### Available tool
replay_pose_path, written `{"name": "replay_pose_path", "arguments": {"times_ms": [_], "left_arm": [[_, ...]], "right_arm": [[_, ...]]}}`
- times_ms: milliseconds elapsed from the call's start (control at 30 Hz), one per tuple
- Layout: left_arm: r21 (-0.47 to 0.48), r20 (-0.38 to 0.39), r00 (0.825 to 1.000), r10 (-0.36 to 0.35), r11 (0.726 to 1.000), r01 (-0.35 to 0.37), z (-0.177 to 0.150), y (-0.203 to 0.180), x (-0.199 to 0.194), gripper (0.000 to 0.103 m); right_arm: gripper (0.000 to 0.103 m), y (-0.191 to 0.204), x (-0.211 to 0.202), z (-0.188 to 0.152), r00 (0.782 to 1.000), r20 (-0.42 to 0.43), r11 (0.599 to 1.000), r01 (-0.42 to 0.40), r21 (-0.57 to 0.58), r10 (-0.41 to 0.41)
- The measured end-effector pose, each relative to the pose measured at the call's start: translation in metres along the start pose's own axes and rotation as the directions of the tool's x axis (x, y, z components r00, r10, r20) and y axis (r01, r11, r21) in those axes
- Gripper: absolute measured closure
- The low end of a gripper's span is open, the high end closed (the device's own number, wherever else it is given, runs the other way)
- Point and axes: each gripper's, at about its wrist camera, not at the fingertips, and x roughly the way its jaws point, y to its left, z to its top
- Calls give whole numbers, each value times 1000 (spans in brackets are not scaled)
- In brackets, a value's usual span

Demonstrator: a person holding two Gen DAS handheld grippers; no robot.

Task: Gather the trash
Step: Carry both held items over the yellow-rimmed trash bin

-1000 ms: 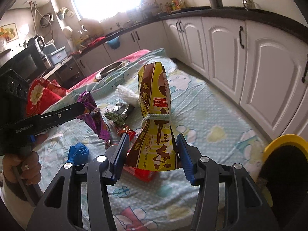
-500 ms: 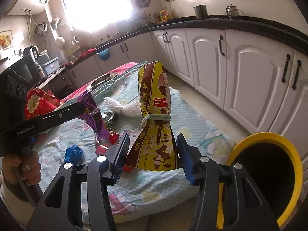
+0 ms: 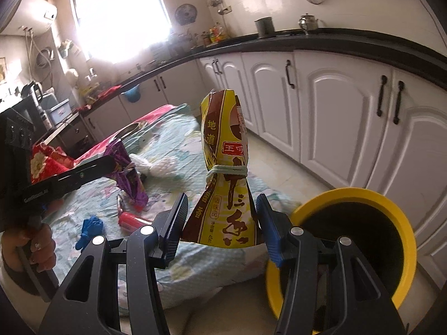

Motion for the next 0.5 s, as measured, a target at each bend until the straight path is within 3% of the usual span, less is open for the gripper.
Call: {"name": "replay_pose_path", "arguments": {"times_ms": [500], "left_arm": [[59, -12, 999, -51, 997, 51, -3, -41, 24, 97]], "right_arm": [[54, -50, -27, -10, 994, 34, 991, 98, 96, -102]]}}
